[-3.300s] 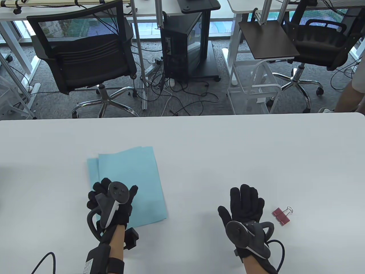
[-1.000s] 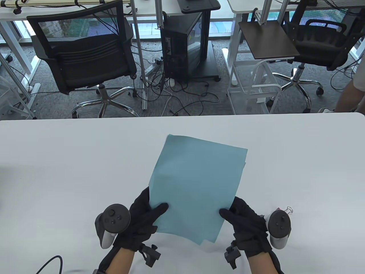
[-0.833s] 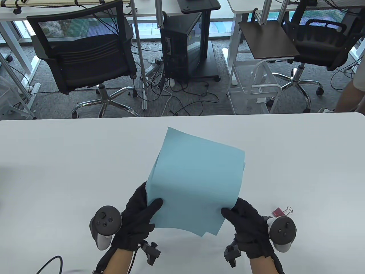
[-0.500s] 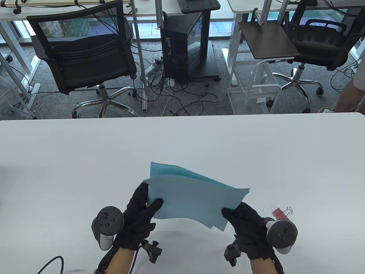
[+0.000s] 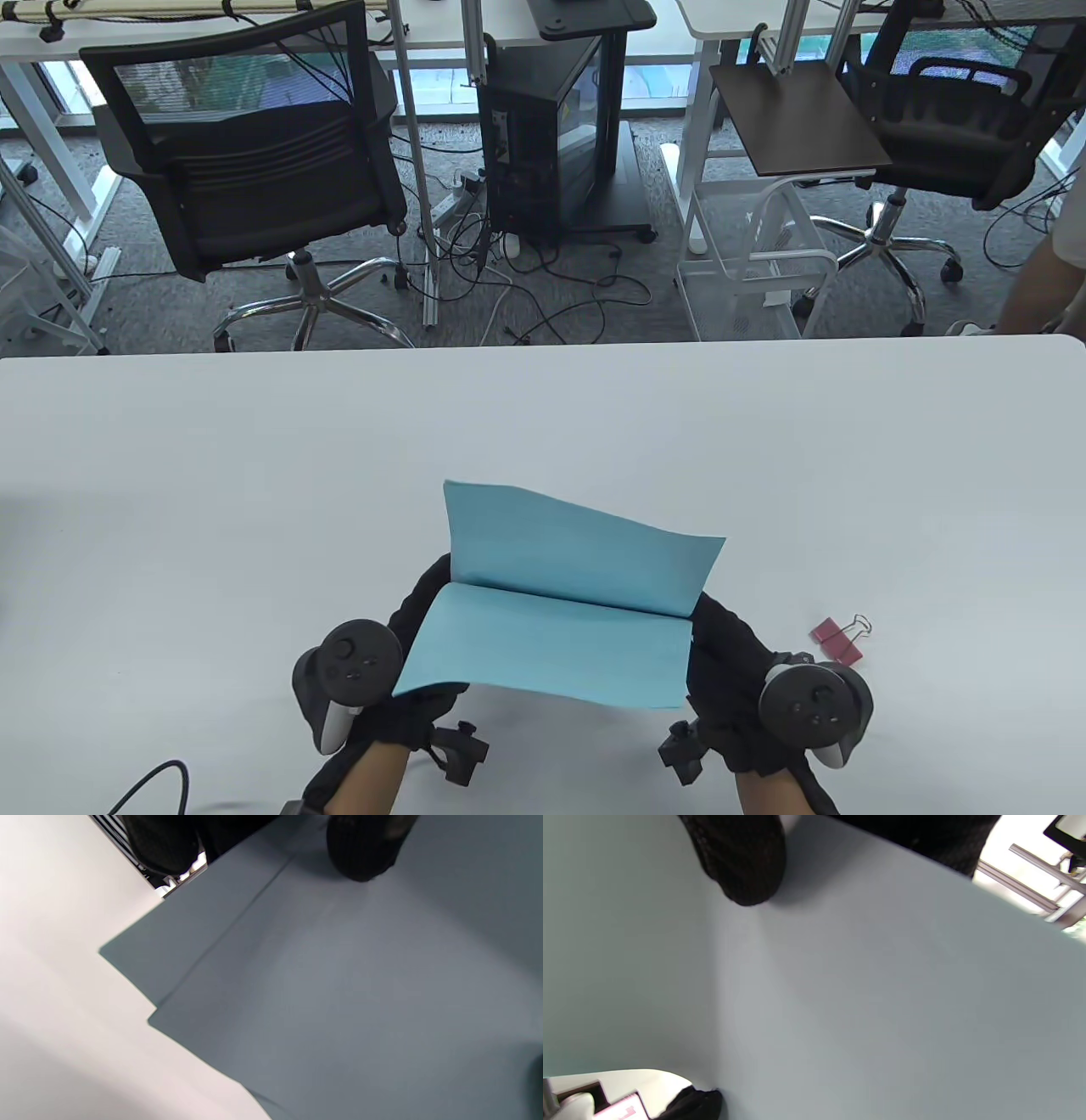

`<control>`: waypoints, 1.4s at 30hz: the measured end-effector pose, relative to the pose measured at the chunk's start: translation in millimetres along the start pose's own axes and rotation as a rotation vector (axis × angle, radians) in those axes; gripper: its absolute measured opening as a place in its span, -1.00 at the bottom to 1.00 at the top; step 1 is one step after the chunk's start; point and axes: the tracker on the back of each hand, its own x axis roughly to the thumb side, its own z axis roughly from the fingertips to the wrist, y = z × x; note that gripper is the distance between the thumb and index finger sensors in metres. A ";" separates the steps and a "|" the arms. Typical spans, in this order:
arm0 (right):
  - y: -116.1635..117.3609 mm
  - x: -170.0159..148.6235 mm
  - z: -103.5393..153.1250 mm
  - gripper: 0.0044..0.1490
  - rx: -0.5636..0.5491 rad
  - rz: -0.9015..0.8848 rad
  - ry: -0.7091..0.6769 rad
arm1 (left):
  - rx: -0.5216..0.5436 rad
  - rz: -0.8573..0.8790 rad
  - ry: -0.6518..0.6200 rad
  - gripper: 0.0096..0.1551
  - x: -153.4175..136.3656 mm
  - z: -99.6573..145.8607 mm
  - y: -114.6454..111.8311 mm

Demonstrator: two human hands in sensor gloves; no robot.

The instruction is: Clip paper with binder clip (Right hand to clip)

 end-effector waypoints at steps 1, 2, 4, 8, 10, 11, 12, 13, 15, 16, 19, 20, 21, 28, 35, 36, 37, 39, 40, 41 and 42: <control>9.3 -12.4 2.1 -0.37 0.051 0.008 0.072 | -0.038 -0.026 0.063 -0.39 -6.7 -0.4 -9.3; 14.3 -19.8 4.7 -0.36 0.069 -0.001 0.113 | -0.074 -0.050 0.120 -0.40 -11.1 -0.2 -15.1; 16.9 -21.6 2.4 -0.35 0.042 -0.079 0.146 | -0.093 0.002 0.134 -0.40 -5.6 -2.7 -14.3; -1.4 -3.3 -0.9 -0.34 -0.051 -0.038 0.032 | 0.007 0.034 -0.041 -0.42 11.2 -0.5 -0.2; -0.3 -0.3 -0.7 -0.36 -0.058 -0.039 0.039 | 0.006 0.063 0.001 -0.44 11.2 -0.6 -0.9; 4.7 -5.6 0.0 -0.35 -0.035 0.004 0.097 | -0.035 0.077 0.069 -0.43 5.2 -2.2 -6.7; 10.7 -14.4 0.5 -0.34 0.013 0.038 0.163 | -0.103 0.078 0.135 -0.39 -1.3 -4.5 -12.1; 17.5 -25.3 2.2 -0.34 0.088 0.044 0.222 | -0.237 0.084 0.223 -0.36 -12.3 -6.3 -20.0; 21.7 -38.2 4.6 -0.33 0.106 -0.052 0.278 | -0.228 0.156 0.229 -0.37 -20.3 -5.7 -22.3; 20.6 -37.7 2.7 -0.33 0.111 -0.081 0.261 | -0.202 0.180 0.219 -0.40 -18.9 -7.0 -20.6; 15.1 -31.5 -0.3 -0.32 0.084 -0.160 0.224 | -0.143 0.189 0.145 -0.41 -9.4 -9.7 -9.4; 13.7 -30.4 -1.3 -0.27 0.078 -0.211 0.206 | -0.114 0.182 0.103 -0.40 -6.4 -10.1 -5.1; 12.9 -30.8 -1.5 -0.23 0.079 -0.245 0.205 | -0.103 0.184 0.085 -0.39 -5.0 -11.0 -2.0; -3.2 -46.9 -0.2 -0.06 -0.039 -0.618 0.207 | -0.244 0.131 -0.032 -0.37 2.2 -13.6 28.8; -30.4 -45.7 1.2 0.14 -0.141 -0.468 0.203 | -0.148 -0.291 -0.166 -0.46 37.5 -3.1 56.4; -32.7 -39.8 0.3 0.20 -0.132 -0.335 0.194 | -0.129 -0.373 -0.201 -0.47 47.4 0.3 60.1; -34.1 -36.1 -0.1 0.26 -0.121 -0.223 0.187 | -0.115 -0.433 -0.220 -0.49 53.4 2.9 61.8; -36.4 -24.9 -2.4 0.33 -0.046 0.052 0.114 | -0.073 -0.631 -0.293 -0.52 71.4 11.7 65.5; -36.0 -19.4 -3.7 0.37 0.009 0.116 0.075 | -0.064 -0.691 -0.324 -0.53 78.1 15.2 66.0; -34.4 -13.6 -5.1 0.40 0.071 0.134 0.037 | -0.065 -0.744 -0.359 -0.54 86.1 19.2 65.8; -32.8 -10.3 -5.9 0.41 0.105 0.124 0.014 | -0.073 -0.764 -0.379 -0.55 90.3 21.5 65.3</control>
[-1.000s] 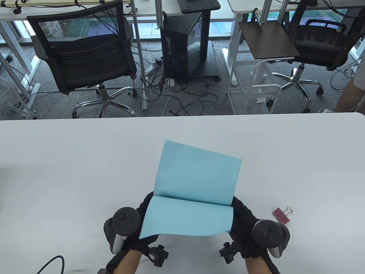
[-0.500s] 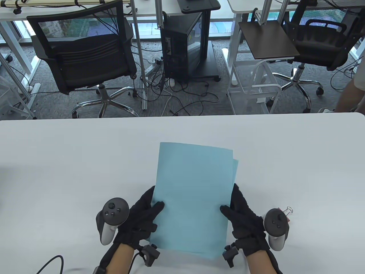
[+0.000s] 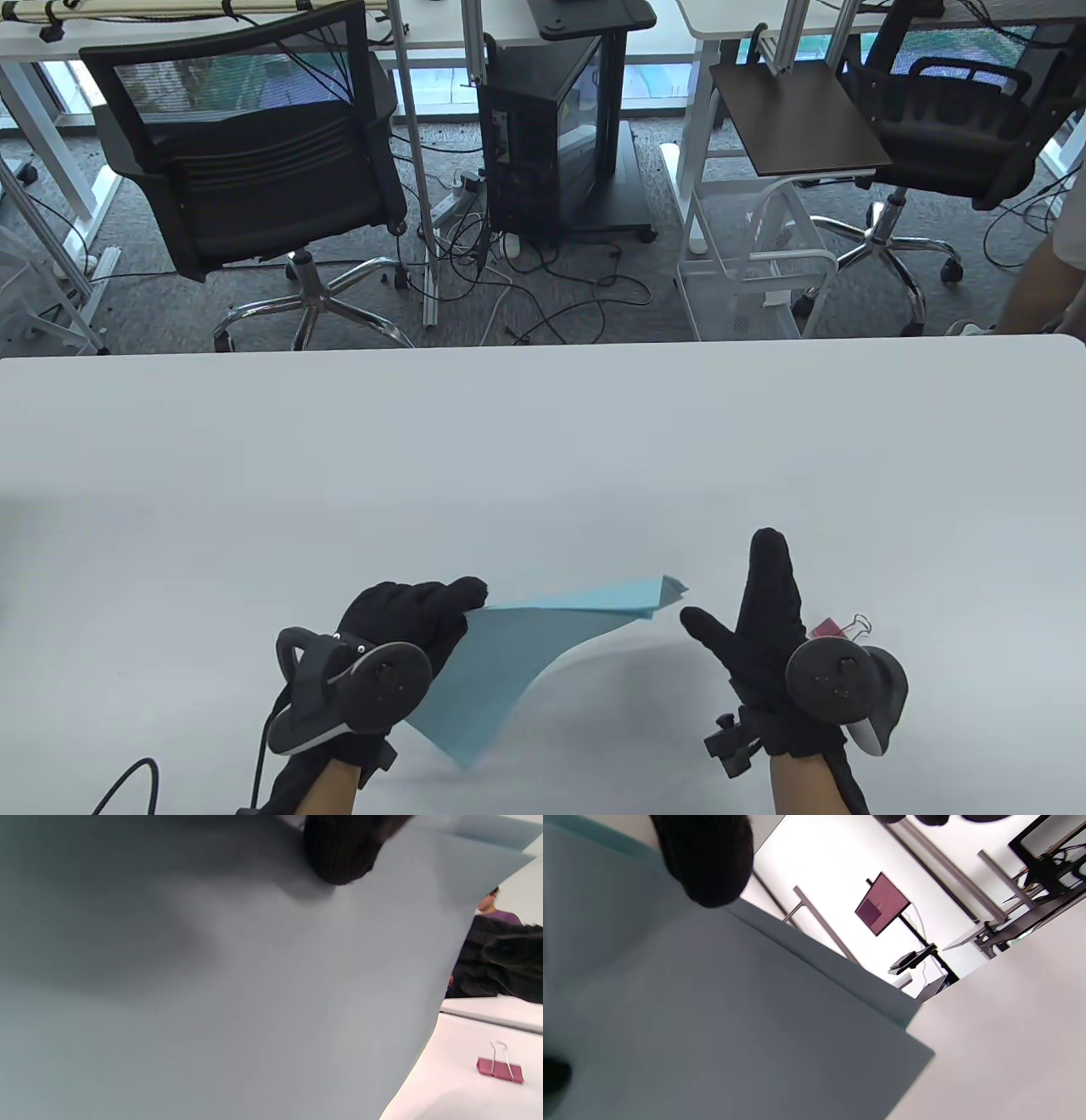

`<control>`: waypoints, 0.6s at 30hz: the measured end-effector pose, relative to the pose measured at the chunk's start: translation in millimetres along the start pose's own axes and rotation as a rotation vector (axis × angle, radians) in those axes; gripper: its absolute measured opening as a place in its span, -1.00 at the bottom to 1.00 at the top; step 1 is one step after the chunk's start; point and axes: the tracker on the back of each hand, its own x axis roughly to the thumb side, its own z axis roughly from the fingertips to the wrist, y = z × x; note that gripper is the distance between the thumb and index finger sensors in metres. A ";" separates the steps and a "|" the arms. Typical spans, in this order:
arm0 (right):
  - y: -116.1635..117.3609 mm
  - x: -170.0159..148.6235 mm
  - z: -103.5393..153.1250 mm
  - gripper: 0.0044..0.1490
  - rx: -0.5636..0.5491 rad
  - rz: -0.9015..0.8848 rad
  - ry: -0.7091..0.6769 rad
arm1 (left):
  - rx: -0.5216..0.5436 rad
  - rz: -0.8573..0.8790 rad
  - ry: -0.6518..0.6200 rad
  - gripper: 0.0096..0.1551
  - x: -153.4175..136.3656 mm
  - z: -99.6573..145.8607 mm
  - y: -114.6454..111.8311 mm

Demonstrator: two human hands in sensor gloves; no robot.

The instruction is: Clip paper with binder clip (Right hand to clip)

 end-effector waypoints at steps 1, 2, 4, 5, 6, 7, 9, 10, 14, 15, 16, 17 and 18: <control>2.4 3.9 -1.8 0.39 0.045 -0.024 -0.037 | -0.007 -0.028 -0.039 -0.55 6.9 0.8 3.0; 4.3 4.7 -2.8 0.35 0.083 -0.038 -0.051 | -0.011 -0.044 -0.060 -0.55 11.0 1.4 4.5; 14.1 0.7 -4.8 0.08 0.231 -0.123 -0.073 | 0.008 -0.033 -0.114 -0.55 21.2 1.3 4.8; 18.4 -2.0 -5.3 -0.14 0.258 -0.173 -0.075 | 0.010 -0.021 -0.117 -0.55 23.1 0.5 3.7; 24.4 -6.1 -6.1 -0.39 0.273 -0.239 -0.071 | 0.003 -0.022 -0.098 -0.55 24.7 -0.9 0.5; 27.3 -8.5 -6.0 -0.49 0.275 -0.272 -0.064 | 0.001 -0.040 -0.082 -0.55 23.9 -1.7 -2.1; 26.7 -12.3 -5.3 -0.50 0.191 -0.248 -0.030 | 0.077 -0.031 0.050 -0.38 14.6 -0.9 -7.7; 22.8 -15.7 -4.5 -0.51 0.148 -0.236 -0.015 | 0.137 0.026 0.145 -0.17 3.2 1.2 -9.0; 8.4 -26.7 -0.9 -0.51 0.075 -0.358 -0.006 | 0.198 0.516 0.344 0.34 -59.9 11.3 -28.2; 4.1 -29.4 -0.5 -0.50 0.052 -0.388 -0.009 | 0.165 0.763 0.338 0.38 -71.7 12.0 -43.8; 2.2 -30.6 -0.1 -0.50 0.045 -0.404 -0.009 | 0.115 0.914 0.326 0.39 -76.8 11.0 -55.9; 1.0 -31.7 0.4 -0.50 0.033 -0.416 -0.006 | 0.025 1.052 0.316 0.37 -79.4 8.4 -72.6; 1.3 -32.8 0.7 -0.50 0.027 -0.425 -0.001 | -0.014 1.080 0.291 0.32 -80.7 6.3 -82.6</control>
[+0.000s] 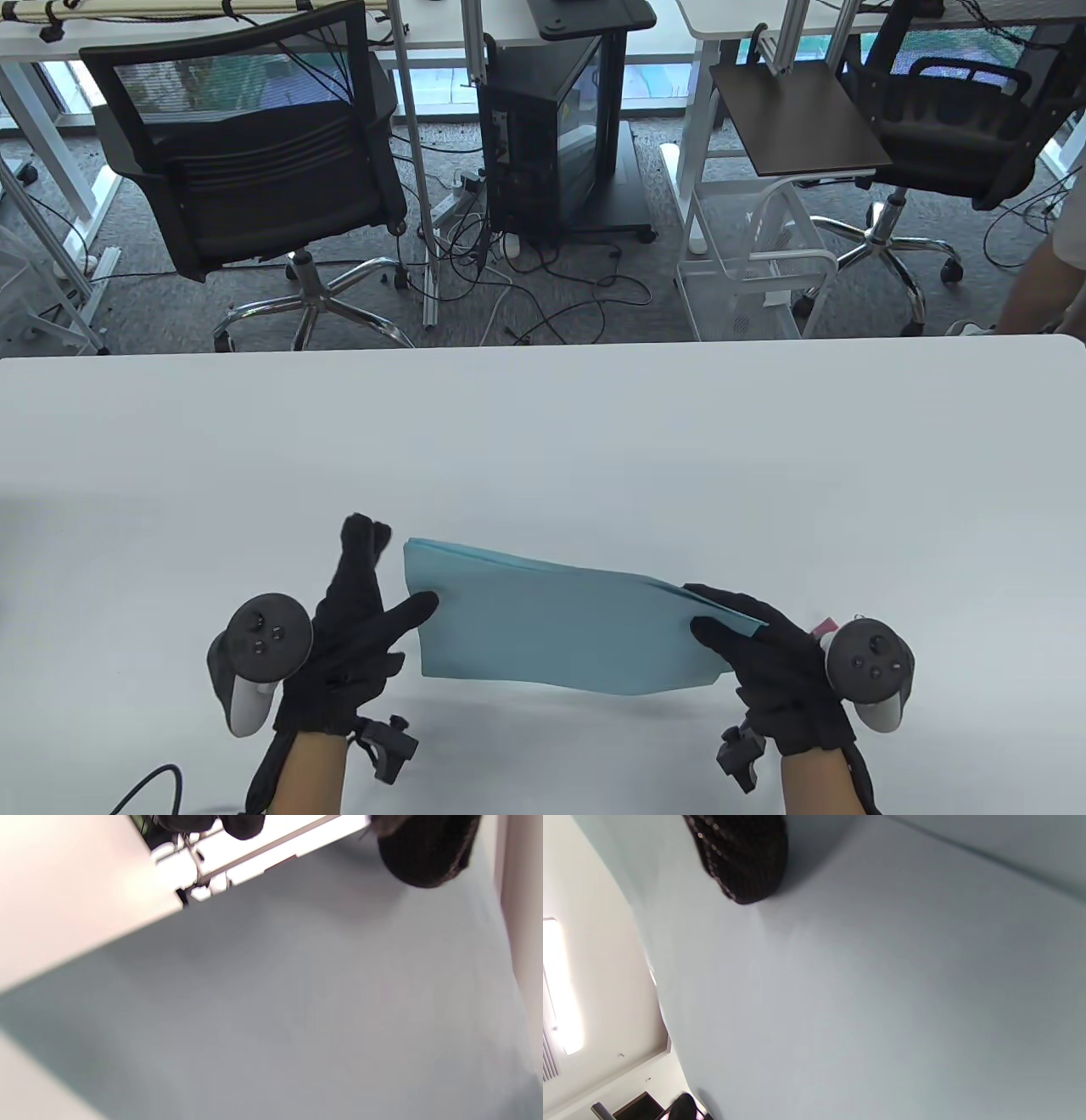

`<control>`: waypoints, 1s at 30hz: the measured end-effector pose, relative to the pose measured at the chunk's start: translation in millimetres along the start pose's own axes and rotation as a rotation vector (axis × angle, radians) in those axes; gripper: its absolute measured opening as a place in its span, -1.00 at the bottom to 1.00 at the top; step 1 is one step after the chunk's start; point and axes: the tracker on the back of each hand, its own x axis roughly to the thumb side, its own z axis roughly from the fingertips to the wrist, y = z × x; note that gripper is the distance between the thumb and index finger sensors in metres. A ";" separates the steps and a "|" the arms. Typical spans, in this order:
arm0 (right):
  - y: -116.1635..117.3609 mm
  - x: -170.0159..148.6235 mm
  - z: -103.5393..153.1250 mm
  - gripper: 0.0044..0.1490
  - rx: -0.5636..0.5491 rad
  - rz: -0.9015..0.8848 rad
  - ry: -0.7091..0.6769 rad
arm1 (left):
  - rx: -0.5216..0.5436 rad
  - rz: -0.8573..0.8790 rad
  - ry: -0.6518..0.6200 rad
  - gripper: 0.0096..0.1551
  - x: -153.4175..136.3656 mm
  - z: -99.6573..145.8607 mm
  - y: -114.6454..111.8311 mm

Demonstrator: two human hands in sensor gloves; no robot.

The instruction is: Clip paper with binder clip (Right hand to clip)

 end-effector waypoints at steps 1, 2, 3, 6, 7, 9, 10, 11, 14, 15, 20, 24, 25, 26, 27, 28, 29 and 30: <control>2.1 -1.4 0.2 -0.49 0.002 -0.008 0.012 | -0.055 0.016 -0.007 0.21 -8.5 -5.9 -8.2; 4.6 -2.4 0.0 -0.48 0.014 -0.003 0.022 | -0.091 0.036 -0.006 0.07 -11.6 -8.3 -14.3; 9.7 -3.9 -0.4 -0.46 0.042 0.021 0.038 | -0.126 0.072 -0.009 -0.14 -14.9 -11.7 -24.7; 18.6 0.1 -0.2 -0.40 -0.021 0.157 0.043 | -0.032 0.143 -0.054 -0.53 -10.9 -14.2 -42.7; 19.0 4.2 -0.4 -0.40 -0.055 0.193 0.018 | 0.006 0.122 -0.064 -0.55 -7.4 -12.2 -43.9; 18.4 17.0 -1.3 -0.41 -0.114 0.216 -0.041 | 0.112 0.056 -0.118 -0.54 2.3 -7.7 -46.3; 18.5 20.2 -0.8 -0.41 -0.124 0.221 -0.059 | 0.126 0.048 -0.133 -0.53 3.4 -6.6 -47.4; 19.2 18.9 0.4 -0.40 -0.127 0.248 -0.052 | 0.119 0.020 -0.137 -0.52 1.1 -5.9 -50.7; 29.2 -21.8 3.4 -0.39 -0.003 0.313 0.202 | 0.014 -0.141 0.067 -0.49 -25.5 -8.0 -64.6; 30.8 -30.4 5.1 -0.40 0.046 0.317 0.256 | 0.011 -0.165 0.072 -0.49 -28.5 -7.7 -65.6; 18.8 -19.1 0.2 -0.45 -0.030 0.281 0.168 | 0.046 -0.234 -0.074 -0.53 -10.3 -7.2 -50.9; 26.7 -42.3 5.3 -0.46 0.083 0.299 0.307 | -0.049 -0.247 0.059 -0.58 -31.0 -9.6 -58.2; 24.7 -44.4 6.5 -0.47 0.104 0.254 0.305 | -0.072 -0.185 0.057 -0.58 -33.4 -10.5 -57.8; 23.6 -42.8 5.6 -0.47 0.082 0.245 0.294 | -0.068 -0.160 0.059 -0.58 -32.4 -10.6 -56.4; 21.7 -39.7 4.7 -0.47 0.076 0.240 0.271 | -0.059 -0.148 0.047 -0.58 -29.5 -11.4 -53.2; 19.5 -35.0 3.4 -0.46 0.054 0.211 0.229 | -0.056 -0.136 0.015 -0.57 -26.2 -12.1 -50.0; 18.3 -31.6 2.1 -0.46 0.020 0.160 0.201 | -0.056 -0.125 0.003 -0.57 -24.6 -12.6 -48.4; 17.6 -28.7 1.2 -0.47 -0.002 0.109 0.176 | -0.046 -0.109 0.007 -0.55 -23.7 -12.5 -45.0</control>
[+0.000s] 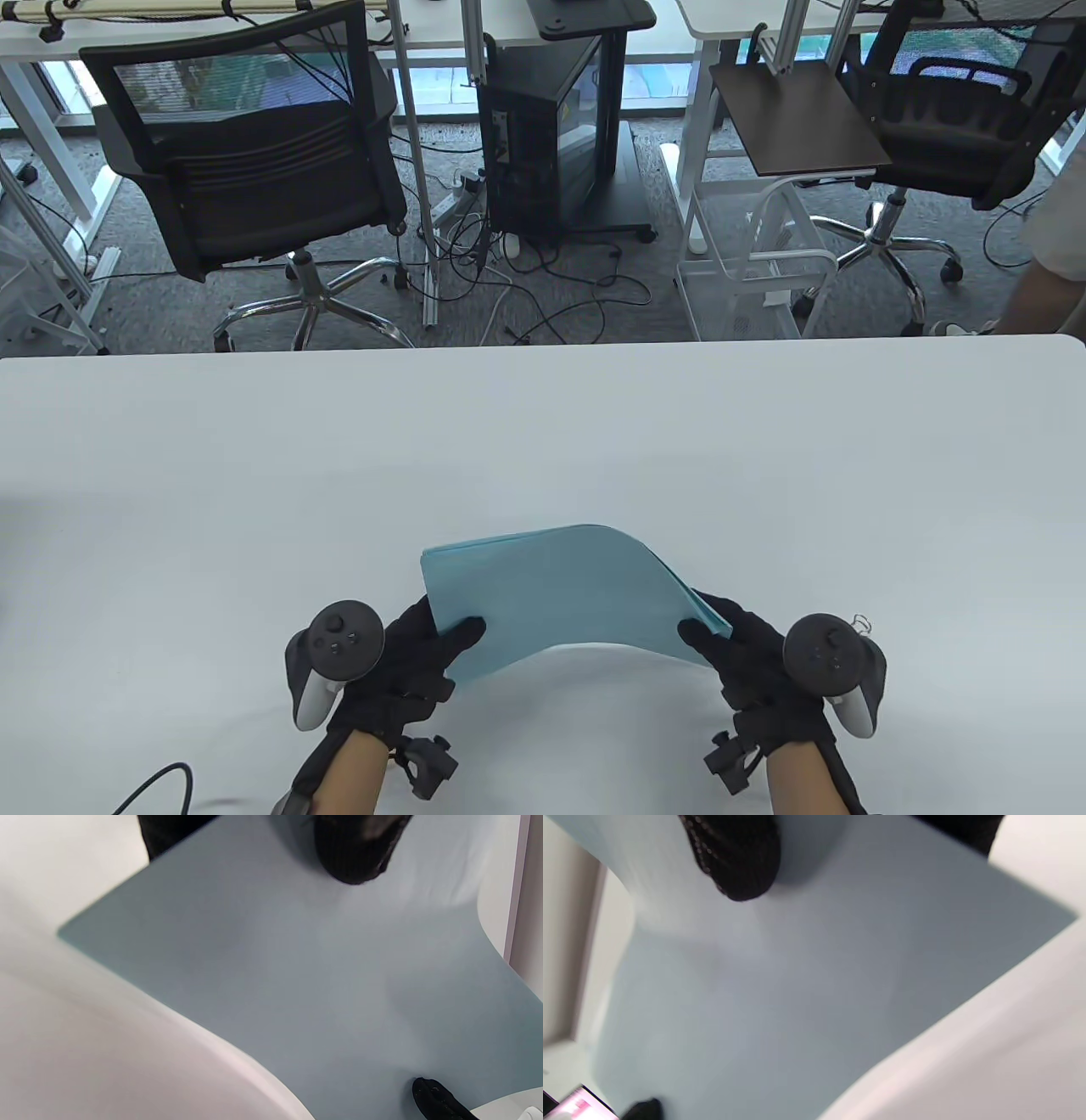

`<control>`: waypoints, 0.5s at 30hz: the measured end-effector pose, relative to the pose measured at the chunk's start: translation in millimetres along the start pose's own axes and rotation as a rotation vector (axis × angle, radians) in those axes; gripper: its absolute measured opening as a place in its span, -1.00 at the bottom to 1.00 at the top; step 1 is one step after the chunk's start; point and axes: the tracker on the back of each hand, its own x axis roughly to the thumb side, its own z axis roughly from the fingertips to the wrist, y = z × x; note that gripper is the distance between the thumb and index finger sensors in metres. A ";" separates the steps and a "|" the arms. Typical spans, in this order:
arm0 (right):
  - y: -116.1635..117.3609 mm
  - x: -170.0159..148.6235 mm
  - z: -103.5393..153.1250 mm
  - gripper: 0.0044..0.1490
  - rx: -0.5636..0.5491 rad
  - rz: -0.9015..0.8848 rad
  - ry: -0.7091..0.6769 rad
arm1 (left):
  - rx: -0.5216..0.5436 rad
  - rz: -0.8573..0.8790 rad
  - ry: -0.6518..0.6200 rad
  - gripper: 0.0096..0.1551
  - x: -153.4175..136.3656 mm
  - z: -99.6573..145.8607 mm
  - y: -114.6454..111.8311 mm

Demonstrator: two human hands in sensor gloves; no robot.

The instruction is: Clip paper with binder clip (Right hand to clip)

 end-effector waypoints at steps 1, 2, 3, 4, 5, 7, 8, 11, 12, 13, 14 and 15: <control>-1.9 2.3 0.1 -0.48 -0.011 -0.027 -0.011 | 0.003 0.021 0.001 -0.54 -0.3 0.0 2.3; -3.8 4.3 0.3 -0.48 -0.021 -0.030 -0.017 | 0.005 0.043 0.005 -0.51 -1.6 0.6 5.6; -5.9 6.5 0.3 -0.49 -0.002 -0.014 -0.030 | 0.007 0.060 0.007 -0.49 -2.9 1.1 9.0; -7.1 7.9 0.4 -0.49 0.015 -0.013 -0.036 | 0.017 0.076 0.014 -0.47 -3.8 1.9 12.0; -9.0 9.8 1.0 -0.49 0.011 -0.020 -0.035 | 0.049 0.092 0.042 -0.44 -4.6 3.3 15.4; -13.2 13.3 1.6 -0.49 -0.001 -0.019 -0.046 | 0.144 0.113 0.085 -0.30 -4.0 7.4 23.6; -16.5 16.2 2.6 -0.49 0.014 0.020 -0.039 | 0.218 0.102 0.090 -0.17 -1.1 10.7 29.3; -18.7 23.3 2.6 -0.49 0.065 0.110 -0.042 | 0.330 -0.025 -0.003 0.10 19.4 18.3 41.7; -17.9 25.9 2.3 -0.49 0.085 0.138 -0.044 | 0.331 -0.082 -0.038 0.13 27.3 19.7 43.6; -15.7 29.3 1.6 -0.49 0.106 0.165 -0.053 | 0.323 -0.182 -0.091 0.16 40.9 22.2 44.9; -14.6 30.9 1.5 -0.49 0.113 0.176 -0.057 | 0.313 -0.237 -0.126 0.18 49.4 23.2 44.7; -11.0 35.3 0.7 -0.49 0.140 0.203 -0.071 | 0.294 -0.326 -0.173 0.20 63.7 25.5 42.4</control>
